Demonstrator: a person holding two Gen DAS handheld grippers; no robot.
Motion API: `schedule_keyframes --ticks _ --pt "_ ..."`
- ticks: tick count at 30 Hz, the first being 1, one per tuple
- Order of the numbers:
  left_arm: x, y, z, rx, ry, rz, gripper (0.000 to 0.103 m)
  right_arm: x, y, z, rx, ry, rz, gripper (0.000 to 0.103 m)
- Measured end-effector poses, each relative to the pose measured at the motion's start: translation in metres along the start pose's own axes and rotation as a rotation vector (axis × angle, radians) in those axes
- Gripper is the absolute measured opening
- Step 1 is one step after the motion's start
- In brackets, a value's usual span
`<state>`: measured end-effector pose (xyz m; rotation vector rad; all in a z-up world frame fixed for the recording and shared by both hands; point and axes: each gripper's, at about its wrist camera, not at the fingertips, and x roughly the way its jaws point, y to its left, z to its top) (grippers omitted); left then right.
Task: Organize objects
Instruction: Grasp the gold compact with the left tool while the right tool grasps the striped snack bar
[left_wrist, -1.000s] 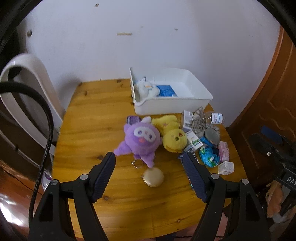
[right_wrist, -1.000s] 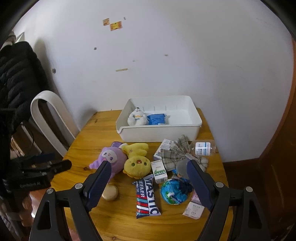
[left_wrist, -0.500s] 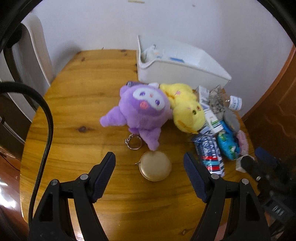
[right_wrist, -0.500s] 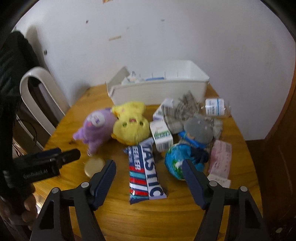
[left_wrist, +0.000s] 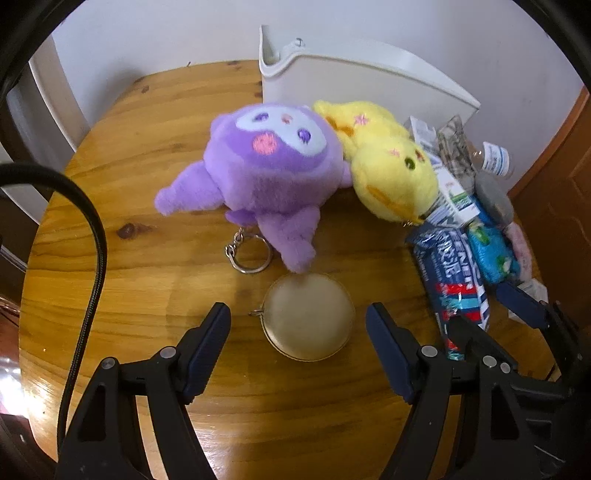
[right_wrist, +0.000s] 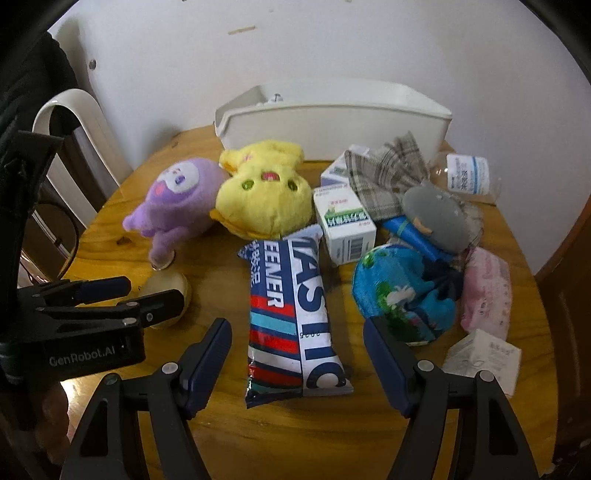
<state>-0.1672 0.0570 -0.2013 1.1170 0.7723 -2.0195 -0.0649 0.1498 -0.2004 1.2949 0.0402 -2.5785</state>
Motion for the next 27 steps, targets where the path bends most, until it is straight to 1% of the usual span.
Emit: schedule_keyframes --ticks 4,6,9,11,18,24,27 --pt "0.006 0.001 -0.002 -0.003 0.012 0.014 0.079 0.009 0.002 -0.002 -0.003 0.021 0.006 0.066" --pt "0.007 0.000 -0.001 -0.005 0.005 0.024 0.079 0.013 0.003 -0.004 -0.007 0.031 0.007 0.061" --pt "0.007 0.001 -0.001 -0.008 0.000 0.026 0.079 0.018 0.003 -0.006 -0.003 0.043 0.007 0.058" --pt "0.007 0.002 -0.001 -0.008 -0.005 0.028 0.079 0.018 0.004 -0.006 -0.011 0.036 -0.004 0.056" --pt "0.011 -0.004 -0.004 0.034 -0.007 0.064 0.078 0.017 0.009 -0.008 -0.038 0.025 -0.029 0.055" --pt "0.012 -0.005 -0.003 0.040 -0.008 0.076 0.078 0.017 0.009 -0.009 -0.045 0.018 -0.037 0.054" --pt "0.011 -0.007 -0.003 0.039 -0.018 0.107 0.062 0.017 0.009 -0.010 -0.044 0.016 -0.036 0.053"
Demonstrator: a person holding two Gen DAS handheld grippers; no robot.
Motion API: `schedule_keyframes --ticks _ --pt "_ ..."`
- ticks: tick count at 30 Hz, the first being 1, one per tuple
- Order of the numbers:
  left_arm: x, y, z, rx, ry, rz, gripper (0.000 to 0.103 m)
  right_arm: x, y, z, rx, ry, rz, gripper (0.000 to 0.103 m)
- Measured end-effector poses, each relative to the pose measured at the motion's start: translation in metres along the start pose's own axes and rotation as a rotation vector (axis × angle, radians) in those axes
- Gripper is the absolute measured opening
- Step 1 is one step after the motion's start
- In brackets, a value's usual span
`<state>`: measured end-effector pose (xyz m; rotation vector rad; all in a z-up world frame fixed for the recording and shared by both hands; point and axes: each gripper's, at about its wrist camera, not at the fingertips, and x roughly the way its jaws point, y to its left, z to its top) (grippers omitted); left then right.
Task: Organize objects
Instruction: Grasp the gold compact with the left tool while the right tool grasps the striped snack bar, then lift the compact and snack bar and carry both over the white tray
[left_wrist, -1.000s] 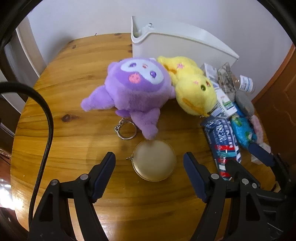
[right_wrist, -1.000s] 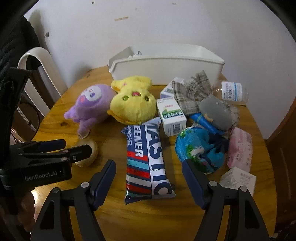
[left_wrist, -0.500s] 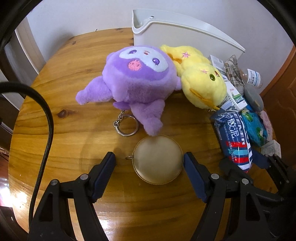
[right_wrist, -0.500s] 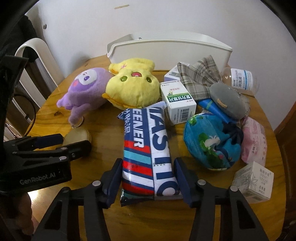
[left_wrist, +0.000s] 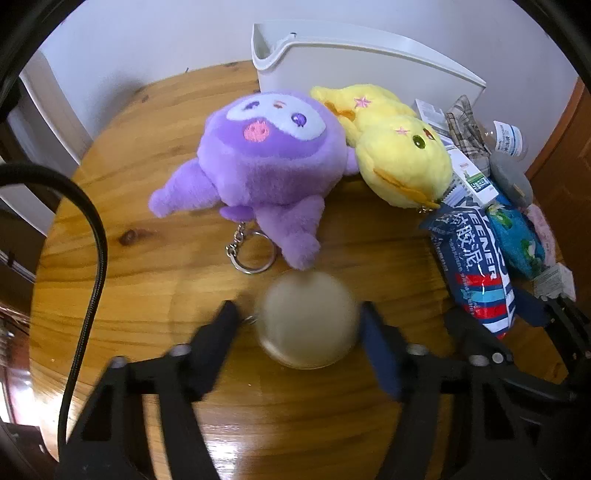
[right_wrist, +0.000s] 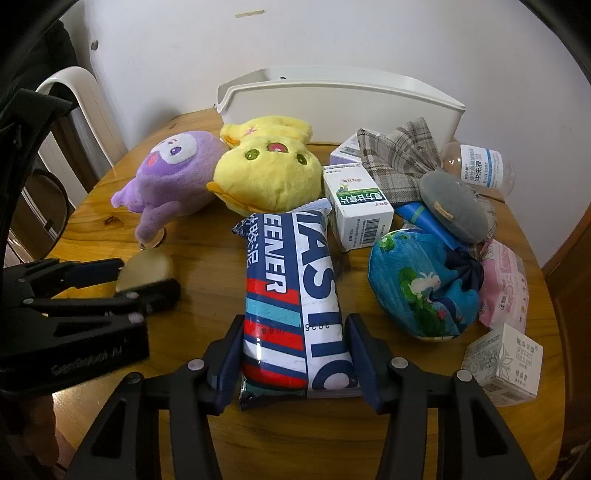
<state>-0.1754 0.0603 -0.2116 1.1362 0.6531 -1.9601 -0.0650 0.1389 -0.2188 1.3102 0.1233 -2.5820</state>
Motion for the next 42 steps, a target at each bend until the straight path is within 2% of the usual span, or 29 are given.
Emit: schedule_keyframes --ticks 6,7,10,13,20,32,42 --pt "0.000 0.005 0.000 -0.023 0.000 -0.013 0.060 -0.001 0.002 -0.001 0.000 -0.002 0.001 0.051" --pt "0.000 0.005 0.001 -0.059 0.000 -0.001 0.060 0.000 0.003 0.000 -0.001 -0.002 0.002 0.051" --pt "0.001 0.009 0.003 -0.072 0.009 -0.015 0.060 -0.001 0.005 -0.001 0.000 0.001 0.006 0.050" --pt "-0.010 0.005 -0.004 -0.084 0.007 -0.017 0.060 -0.006 0.007 -0.002 -0.001 -0.010 0.006 0.049" --pt "-0.040 0.012 -0.005 -0.109 -0.072 -0.009 0.060 -0.030 0.013 -0.001 0.002 -0.059 0.002 0.048" --pt "-0.095 0.004 -0.008 -0.079 -0.183 0.003 0.060 -0.095 0.020 -0.011 0.022 -0.164 0.000 0.048" --pt "-0.155 0.009 0.016 -0.087 -0.266 -0.010 0.060 -0.143 0.014 0.010 0.048 -0.263 0.039 0.048"
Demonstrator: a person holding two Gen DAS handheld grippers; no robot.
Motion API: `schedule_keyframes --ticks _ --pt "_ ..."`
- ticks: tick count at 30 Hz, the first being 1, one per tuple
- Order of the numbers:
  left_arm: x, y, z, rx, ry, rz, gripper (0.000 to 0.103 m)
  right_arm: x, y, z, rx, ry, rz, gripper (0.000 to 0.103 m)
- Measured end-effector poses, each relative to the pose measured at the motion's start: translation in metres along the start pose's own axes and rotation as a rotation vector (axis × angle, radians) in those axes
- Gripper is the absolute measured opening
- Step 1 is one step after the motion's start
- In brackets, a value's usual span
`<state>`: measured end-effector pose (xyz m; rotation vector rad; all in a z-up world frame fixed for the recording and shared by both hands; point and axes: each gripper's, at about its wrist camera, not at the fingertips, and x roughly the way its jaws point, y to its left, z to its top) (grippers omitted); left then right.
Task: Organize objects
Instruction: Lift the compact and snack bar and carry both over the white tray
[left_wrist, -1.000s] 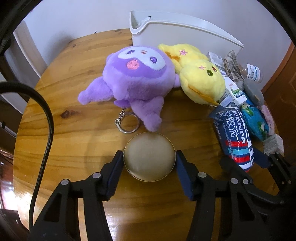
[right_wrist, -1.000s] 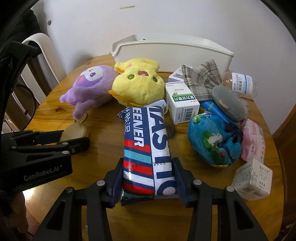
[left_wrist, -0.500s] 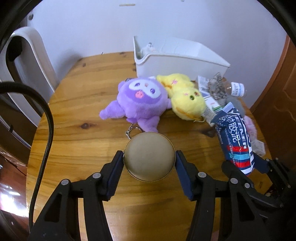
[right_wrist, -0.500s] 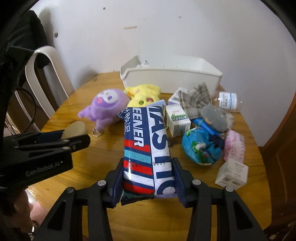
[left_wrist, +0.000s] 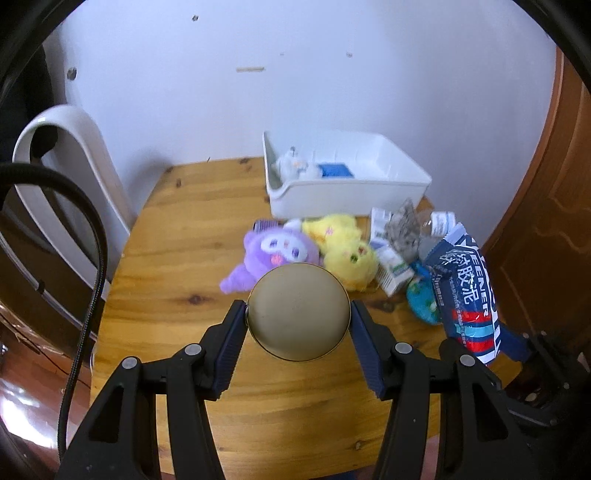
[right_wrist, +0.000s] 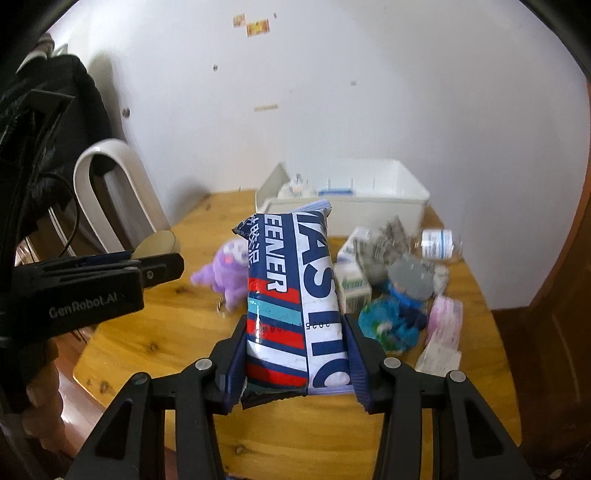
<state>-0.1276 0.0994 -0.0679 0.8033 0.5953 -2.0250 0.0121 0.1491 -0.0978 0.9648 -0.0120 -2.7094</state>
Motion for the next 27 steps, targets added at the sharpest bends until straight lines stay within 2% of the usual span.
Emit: schedule_keyframes --ticks 4,8,13,22,27 --pt "-0.014 -0.001 0.031 0.012 -0.020 -0.021 0.060 -0.013 -0.008 0.027 -0.003 -0.060 -0.011 0.048" --pt "-0.028 -0.006 0.064 0.032 -0.074 -0.002 0.060 -0.021 -0.021 0.065 -0.010 -0.121 -0.040 0.048" --pt "-0.035 -0.017 0.112 0.064 -0.123 0.012 0.060 -0.022 -0.040 0.113 -0.010 -0.150 -0.040 0.048" --pt "-0.016 -0.034 0.201 0.086 -0.187 0.090 0.060 0.001 -0.078 0.198 -0.057 -0.179 -0.132 0.048" --pt "0.008 -0.043 0.243 0.083 -0.205 0.113 0.060 0.036 -0.107 0.239 -0.023 -0.146 -0.157 0.048"
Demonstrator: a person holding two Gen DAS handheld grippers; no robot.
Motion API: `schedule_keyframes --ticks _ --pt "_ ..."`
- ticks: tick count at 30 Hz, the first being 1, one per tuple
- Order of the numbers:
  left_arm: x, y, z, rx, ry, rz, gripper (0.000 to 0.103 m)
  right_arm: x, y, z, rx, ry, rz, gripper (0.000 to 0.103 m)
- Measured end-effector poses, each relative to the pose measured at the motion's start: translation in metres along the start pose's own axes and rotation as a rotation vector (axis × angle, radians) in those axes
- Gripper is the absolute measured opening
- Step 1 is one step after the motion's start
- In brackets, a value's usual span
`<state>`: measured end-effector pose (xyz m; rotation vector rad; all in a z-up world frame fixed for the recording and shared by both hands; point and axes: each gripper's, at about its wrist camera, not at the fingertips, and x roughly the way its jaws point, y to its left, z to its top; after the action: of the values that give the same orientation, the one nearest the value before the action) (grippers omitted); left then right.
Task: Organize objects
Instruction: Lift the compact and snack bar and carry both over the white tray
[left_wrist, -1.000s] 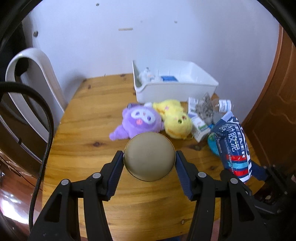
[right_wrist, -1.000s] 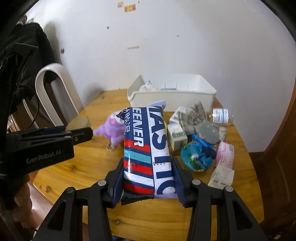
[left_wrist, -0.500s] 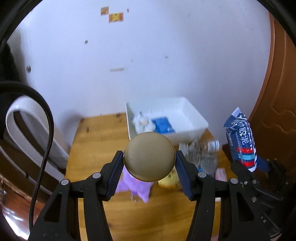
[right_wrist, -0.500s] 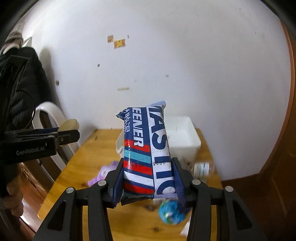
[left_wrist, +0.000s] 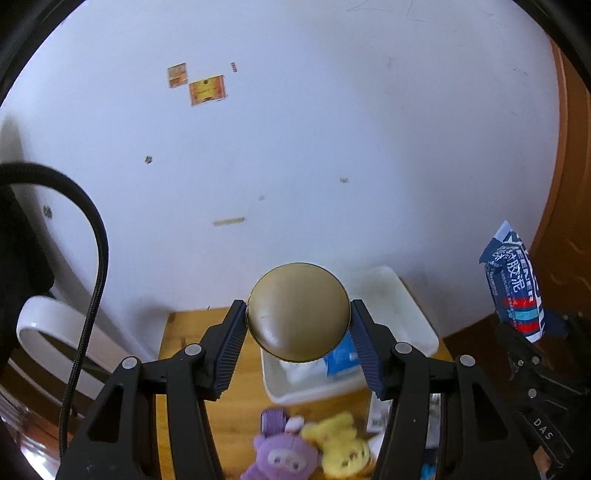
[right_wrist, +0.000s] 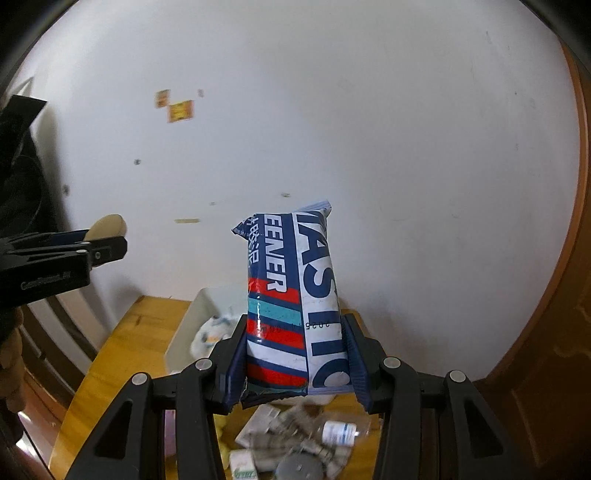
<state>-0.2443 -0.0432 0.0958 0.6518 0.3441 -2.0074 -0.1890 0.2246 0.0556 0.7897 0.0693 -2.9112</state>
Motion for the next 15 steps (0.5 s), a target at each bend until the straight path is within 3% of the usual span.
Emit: schedule_keyframes --ticks 5,11,15 --pt "0.048 -0.018 0.024 -0.005 0.050 -0.044 0.060 0.048 -0.011 0.011 0.021 0.058 -0.013 0.048" --pt "0.139 -0.038 0.028 0.000 0.231 -0.145 0.060 0.121 -0.018 -0.003 0.037 0.165 0.003 0.048" --pt "0.192 -0.046 0.018 -0.005 0.318 -0.163 0.060 0.167 -0.017 -0.022 0.032 0.246 0.010 0.048"
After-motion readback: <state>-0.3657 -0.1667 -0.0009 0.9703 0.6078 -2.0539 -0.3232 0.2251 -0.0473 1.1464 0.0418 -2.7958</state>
